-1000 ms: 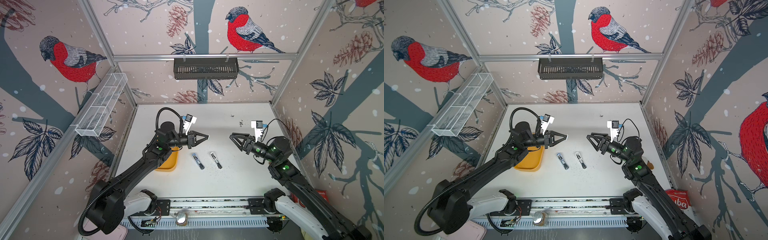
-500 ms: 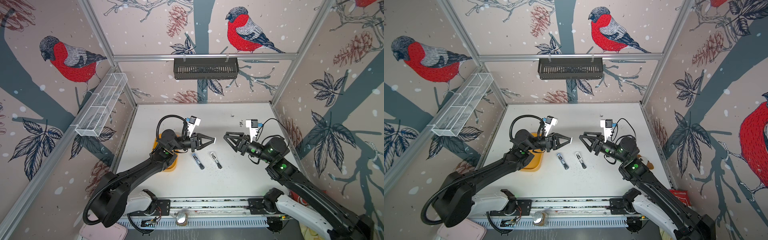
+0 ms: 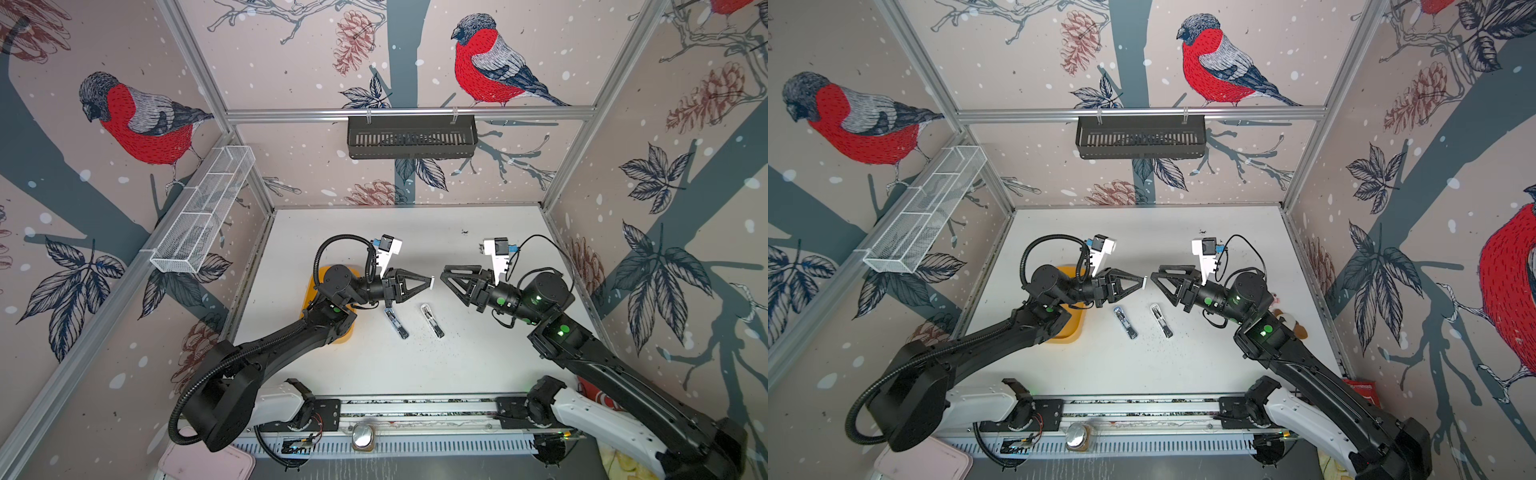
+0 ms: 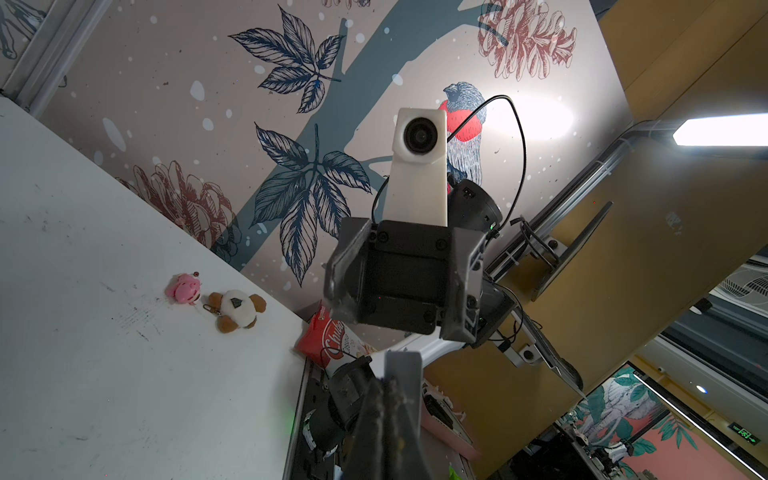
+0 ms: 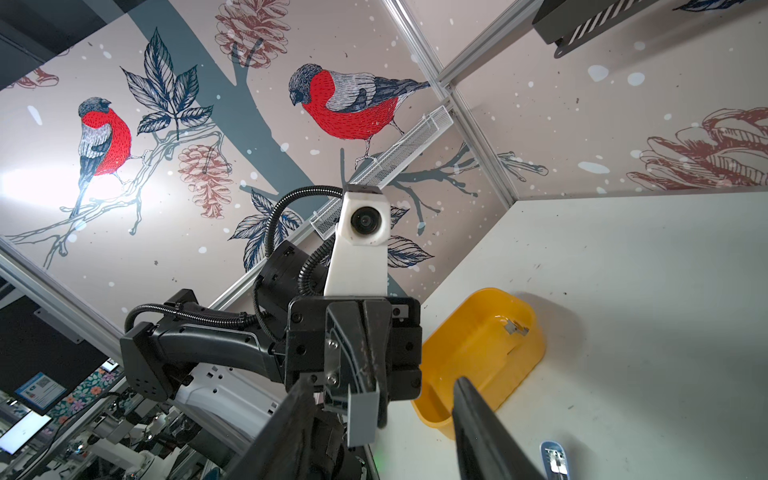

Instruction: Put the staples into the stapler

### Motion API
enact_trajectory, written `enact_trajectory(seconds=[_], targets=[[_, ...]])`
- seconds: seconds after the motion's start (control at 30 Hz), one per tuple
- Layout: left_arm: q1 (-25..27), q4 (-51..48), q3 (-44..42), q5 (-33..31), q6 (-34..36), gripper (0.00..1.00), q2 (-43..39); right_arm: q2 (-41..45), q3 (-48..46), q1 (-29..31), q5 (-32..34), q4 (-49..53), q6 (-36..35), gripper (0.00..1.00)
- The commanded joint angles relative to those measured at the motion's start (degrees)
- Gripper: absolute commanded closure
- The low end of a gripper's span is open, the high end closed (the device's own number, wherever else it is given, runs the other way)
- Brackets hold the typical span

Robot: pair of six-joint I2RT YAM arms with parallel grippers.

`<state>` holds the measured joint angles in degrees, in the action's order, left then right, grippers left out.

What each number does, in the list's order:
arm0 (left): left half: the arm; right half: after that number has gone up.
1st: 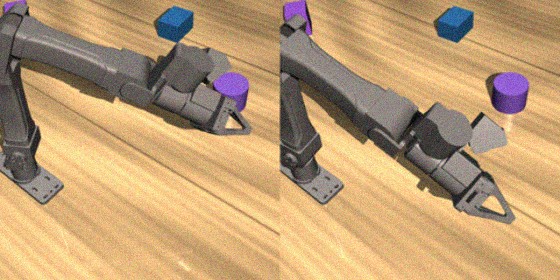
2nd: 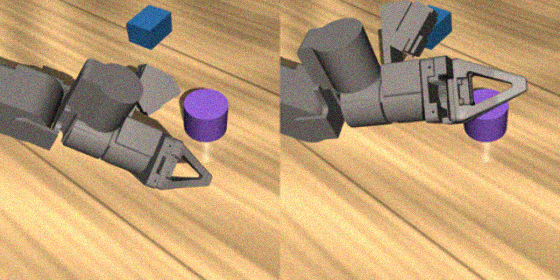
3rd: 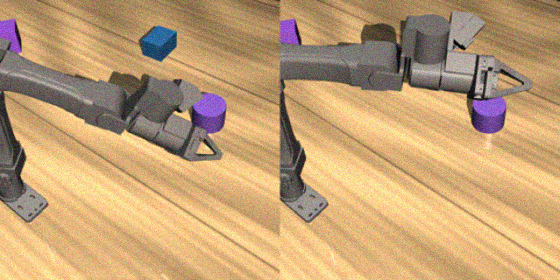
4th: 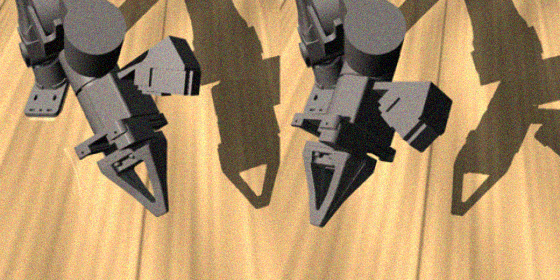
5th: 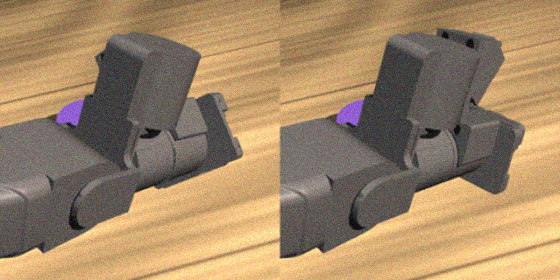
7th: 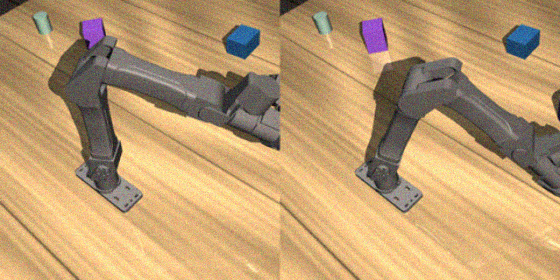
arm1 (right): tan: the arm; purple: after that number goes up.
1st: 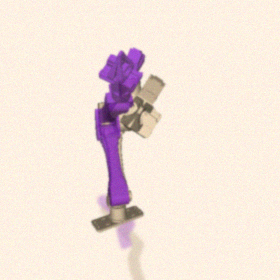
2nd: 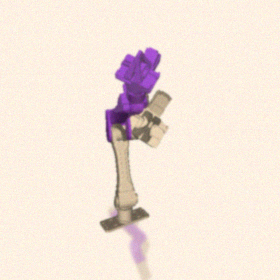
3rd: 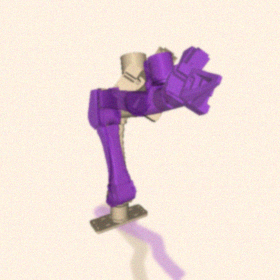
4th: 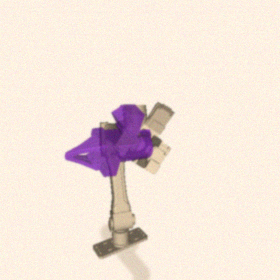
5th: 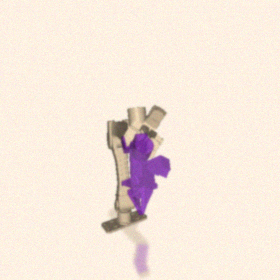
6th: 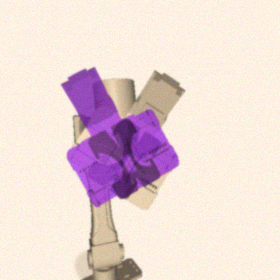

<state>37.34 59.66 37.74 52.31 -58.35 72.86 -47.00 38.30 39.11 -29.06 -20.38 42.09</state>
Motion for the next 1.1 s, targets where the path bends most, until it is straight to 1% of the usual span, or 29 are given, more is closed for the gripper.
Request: enact_trajectory(seconds=[0.0,0.27,0.43,0.57,0.7,0.93,1.07], targets=[[0.0,4.2,0.0,0.0,-0.3,1.0,-0.3,-0.2,0.6,0.5,-0.6,-0.8,-0.8,0.45],[0.0,5.0,-0.3,-0.1,-1.7,1.0,-0.1,-0.4,1.9,1.1,-1.3,-0.6,-2.8,0.46],[0.0,4.9,-0.1,0.5,-1.7,1.0,0.1,-0.8,4.0,1.1,-1.2,2.1,-5.4,0.45],[0.0,5.4,0.2,-0.1,-1.9,1.0,0.9,-0.4,4.4,1.2,-0.8,2.5,-5.1,0.45],[0.0,7.2,1.0,0.1,-2.7,1.0,2.0,0.7,2.5,1.2,0.7,1.4,-4.1,0.45],[-0.1,9.4,0.1,-1.0,-3.9,1.0,2.4,1.0,1.5,1.2,-2.1,0.8,-3.9,0.46],[0.0,9.4,0.0,-1.0,-4.2,1.0,1.9,-0.6,1.7,1.2,-3.4,-1.4,-3.4,0.48]])
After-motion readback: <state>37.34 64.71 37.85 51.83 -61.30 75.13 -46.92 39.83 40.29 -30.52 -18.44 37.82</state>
